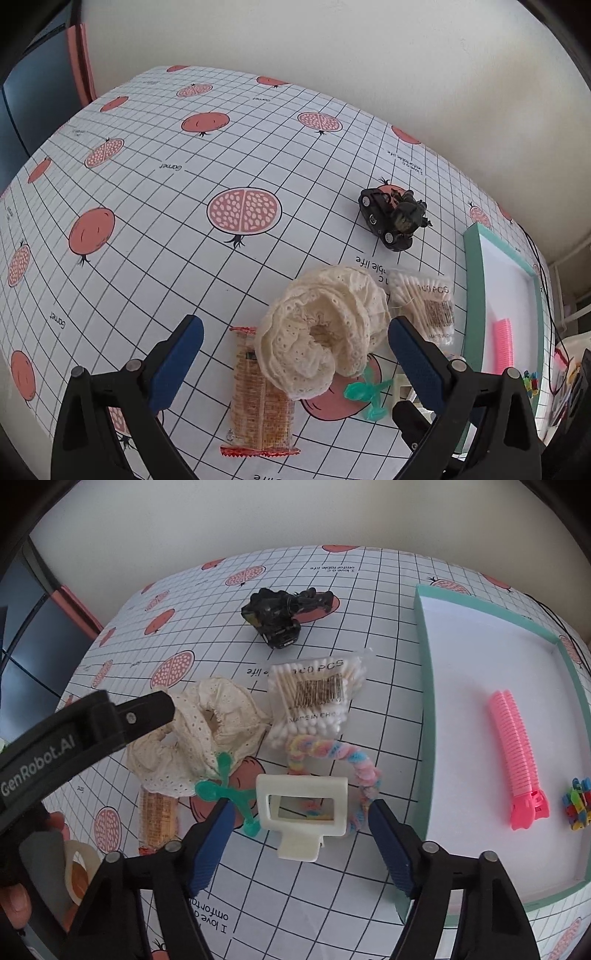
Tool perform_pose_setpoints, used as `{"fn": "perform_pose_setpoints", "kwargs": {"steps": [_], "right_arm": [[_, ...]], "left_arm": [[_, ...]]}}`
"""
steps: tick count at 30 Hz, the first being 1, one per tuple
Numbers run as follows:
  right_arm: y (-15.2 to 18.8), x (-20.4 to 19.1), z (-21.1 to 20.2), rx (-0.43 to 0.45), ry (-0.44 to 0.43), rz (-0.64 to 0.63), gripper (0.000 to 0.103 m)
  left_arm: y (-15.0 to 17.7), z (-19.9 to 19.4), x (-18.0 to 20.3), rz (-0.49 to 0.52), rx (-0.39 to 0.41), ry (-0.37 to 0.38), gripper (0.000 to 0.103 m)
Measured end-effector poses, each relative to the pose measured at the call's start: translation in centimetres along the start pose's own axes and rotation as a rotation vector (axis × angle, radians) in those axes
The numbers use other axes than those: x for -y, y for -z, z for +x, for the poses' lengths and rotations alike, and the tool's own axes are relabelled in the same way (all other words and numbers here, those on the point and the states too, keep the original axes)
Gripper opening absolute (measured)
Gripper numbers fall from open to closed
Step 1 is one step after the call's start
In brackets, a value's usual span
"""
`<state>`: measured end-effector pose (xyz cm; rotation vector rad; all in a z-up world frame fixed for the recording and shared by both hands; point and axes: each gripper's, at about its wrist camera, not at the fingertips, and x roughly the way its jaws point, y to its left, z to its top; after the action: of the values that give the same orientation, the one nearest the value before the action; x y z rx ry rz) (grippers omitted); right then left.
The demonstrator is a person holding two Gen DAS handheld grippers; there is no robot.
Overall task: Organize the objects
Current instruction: 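Grasp the white plastic frame clip with the right gripper while the left grasps the cream lace scrunchie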
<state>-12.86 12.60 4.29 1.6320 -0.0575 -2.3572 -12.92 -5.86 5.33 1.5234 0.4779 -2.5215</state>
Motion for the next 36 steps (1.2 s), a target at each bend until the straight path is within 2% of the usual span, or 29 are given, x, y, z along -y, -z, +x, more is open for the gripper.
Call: {"fn": "perform_pose_setpoints", "kwargs": {"steps": [4,12,19,22,28,31,33,35,36], "right_arm": [[0.0,-0.1,0.4,-0.01,0.004,0.008,0.071],[-0.1,0.0,0.9,-0.025,0.021,0.016,0.056],[-0.1,-0.1,0.9,-0.027,0.02,0.012,0.056],[-0.3,0.1,0.8,-0.026,0.013,0.017,0.055],[-0.3,0.1,0.8,-0.028,-0.003,0.022,0.056],[-0.2,0.0,0.8,-0.029,-0.003,0.02,0.056],[-0.1,0.0,0.8,-0.031,-0.008,0.023,0.056],[0.0,0.1,0.8,-0.03,-0.009,0.024,0.056],[0.0,0.1,0.8,-0.03,-0.009,0.024,0.055]], "left_arm": [[0.1,0.3,-0.1,-0.025,-0.01,0.012,0.1],[0.1,0.9,0.1,-0.021,-0.013,0.008,0.1],[0.3,1.3,0.5,-0.001,-0.02,0.005,0.1],[0.3,1.4,0.6,0.004,-0.022,0.002,0.093],[0.3,1.5,0.7,0.008,-0.032,0.021,0.092],[0.4,1.9,0.8,0.011,-0.055,0.03,0.066],[0.4,2.0,1.0,0.024,-0.057,0.016,0.061],[0.4,1.9,1.1,0.031,-0.051,0.023,0.041],[0.3,1.8,1.1,0.029,-0.047,0.028,0.039]]}}
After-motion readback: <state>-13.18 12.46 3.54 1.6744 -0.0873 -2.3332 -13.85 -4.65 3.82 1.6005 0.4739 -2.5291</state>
